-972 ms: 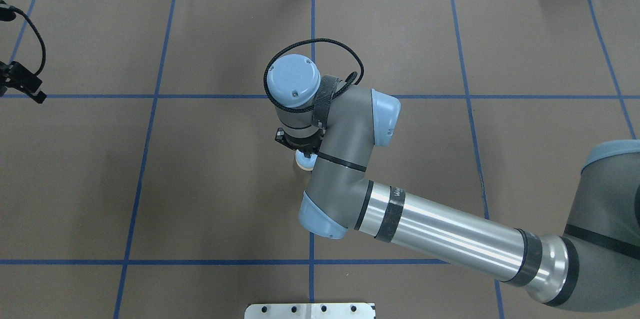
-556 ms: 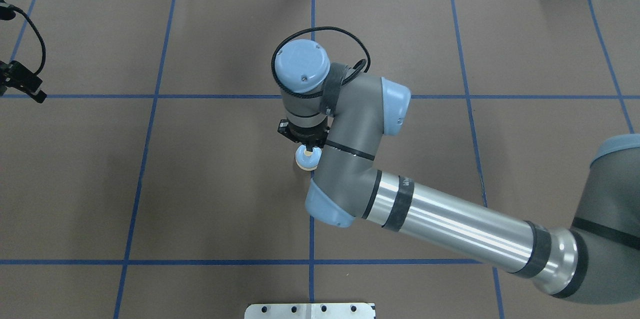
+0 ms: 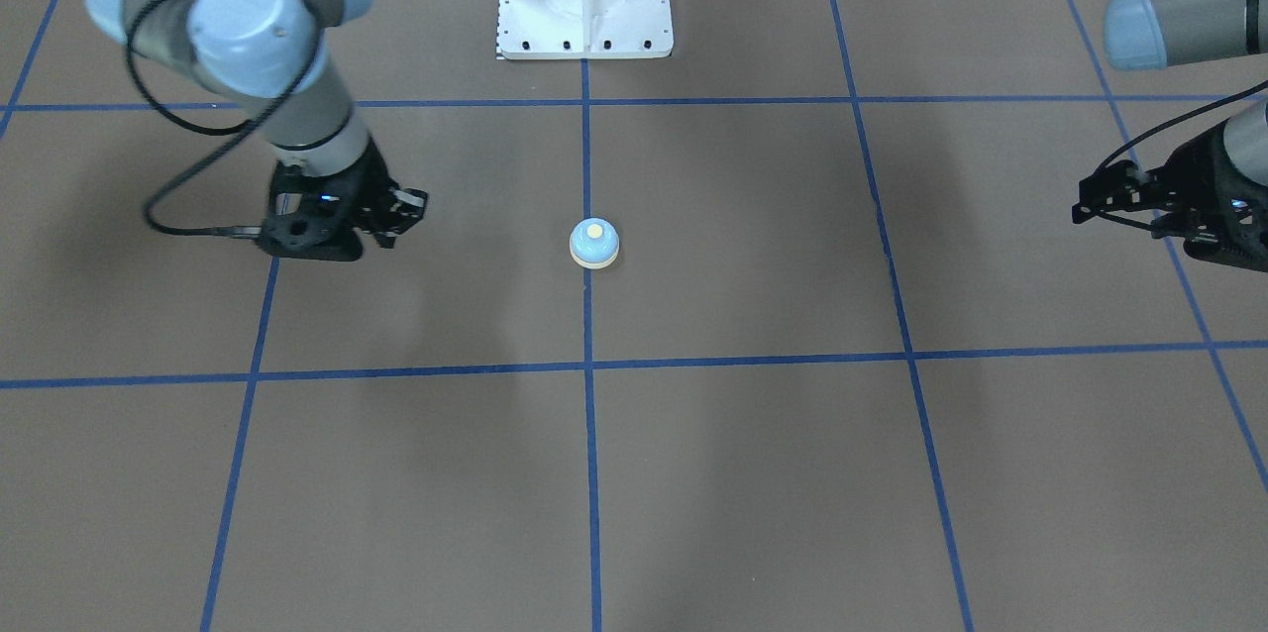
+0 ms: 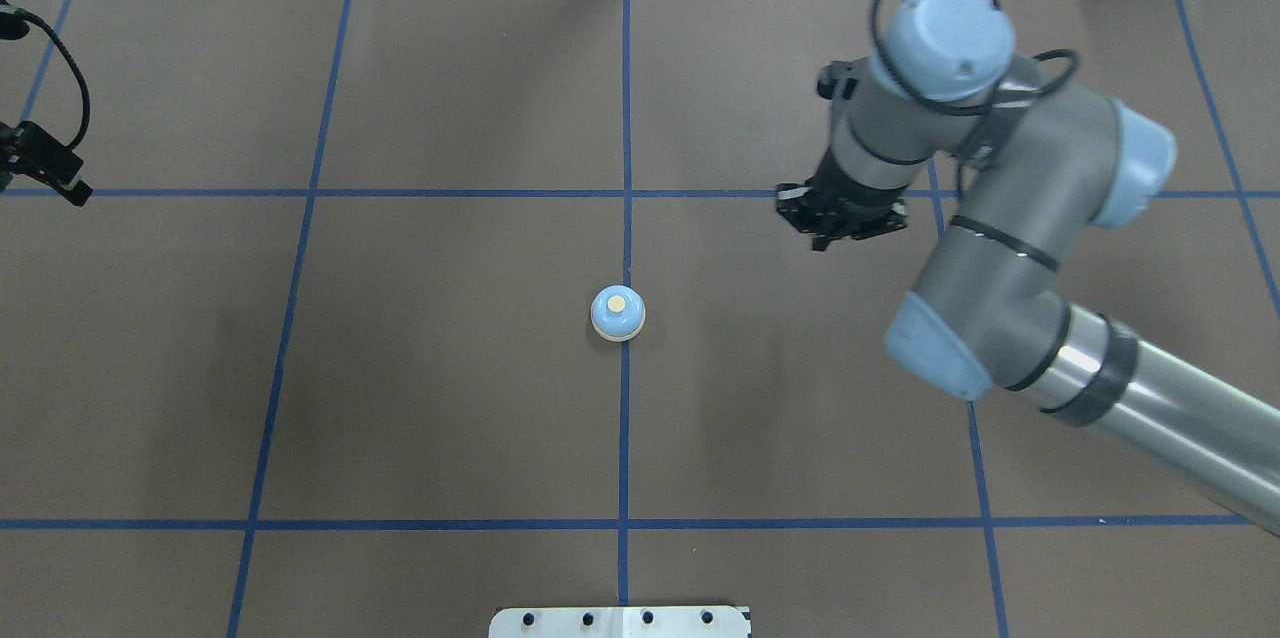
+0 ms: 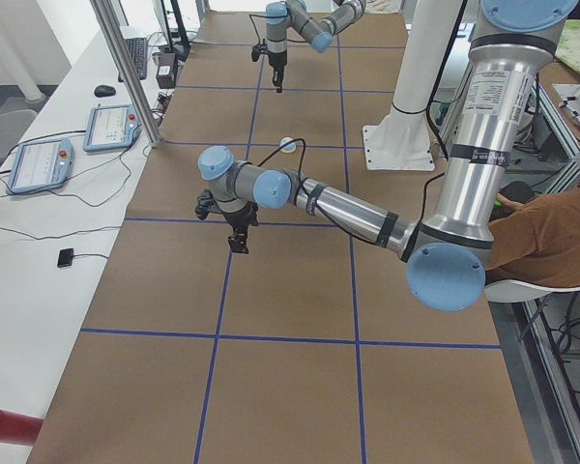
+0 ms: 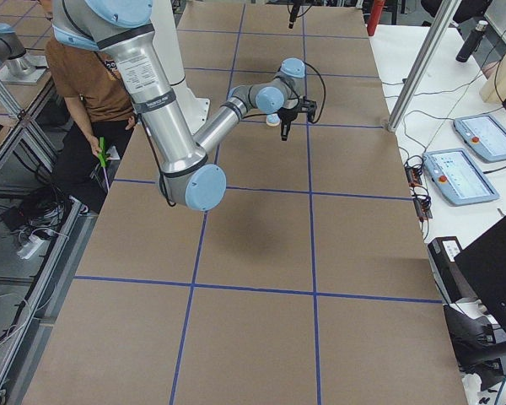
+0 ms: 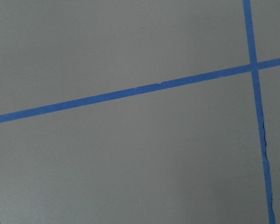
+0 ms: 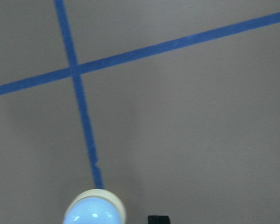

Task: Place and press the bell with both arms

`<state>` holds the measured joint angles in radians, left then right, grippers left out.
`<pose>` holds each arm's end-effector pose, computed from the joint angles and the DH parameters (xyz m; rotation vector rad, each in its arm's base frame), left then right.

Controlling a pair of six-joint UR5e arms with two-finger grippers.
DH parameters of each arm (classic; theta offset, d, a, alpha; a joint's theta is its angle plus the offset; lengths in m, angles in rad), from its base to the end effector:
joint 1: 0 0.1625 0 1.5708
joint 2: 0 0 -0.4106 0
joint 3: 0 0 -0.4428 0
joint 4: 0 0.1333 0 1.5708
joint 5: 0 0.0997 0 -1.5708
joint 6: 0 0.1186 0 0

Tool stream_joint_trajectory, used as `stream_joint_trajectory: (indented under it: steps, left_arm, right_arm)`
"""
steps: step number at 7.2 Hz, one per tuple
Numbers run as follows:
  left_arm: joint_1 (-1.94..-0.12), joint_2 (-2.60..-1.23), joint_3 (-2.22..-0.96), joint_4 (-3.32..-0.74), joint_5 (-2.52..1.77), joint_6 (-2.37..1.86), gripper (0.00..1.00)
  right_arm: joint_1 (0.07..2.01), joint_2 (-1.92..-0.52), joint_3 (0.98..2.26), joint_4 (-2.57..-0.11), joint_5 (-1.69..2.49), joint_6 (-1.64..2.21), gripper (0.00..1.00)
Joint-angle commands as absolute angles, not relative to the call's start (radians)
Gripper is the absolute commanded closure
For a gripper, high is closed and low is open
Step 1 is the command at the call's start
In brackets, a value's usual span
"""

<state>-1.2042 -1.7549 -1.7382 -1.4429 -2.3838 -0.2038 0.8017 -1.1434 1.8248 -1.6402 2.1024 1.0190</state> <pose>0.1733 -0.5828 0.4711 -0.0252 0.8382 0.2441 -0.4026 -0.5211 0.2837 -0.0272 -0.7873 0.0742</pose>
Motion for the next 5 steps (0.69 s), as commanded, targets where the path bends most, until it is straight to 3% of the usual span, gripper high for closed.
stream_joint_trajectory:
  steps: [1,4,5]
  left_arm:
    - [-1.206,-1.743,-1.741,-1.447,-2.384,-0.195,0.01]
    - [-1.273,-1.683,-1.737,-1.457,-2.384,-0.039,0.01]
    - [-1.316,-1.666,-1.729,-1.457,-2.384,0.027,0.01]
  right_arm:
    - [1.028,-1.351,1.870,-1.634,2.187,0.612,1.00]
    - [1.254,-1.491,1.836,-1.641,2.213,0.205,1.00]
    - [1.343,-1.508,1.780,-1.640,2.320,0.095,0.90]
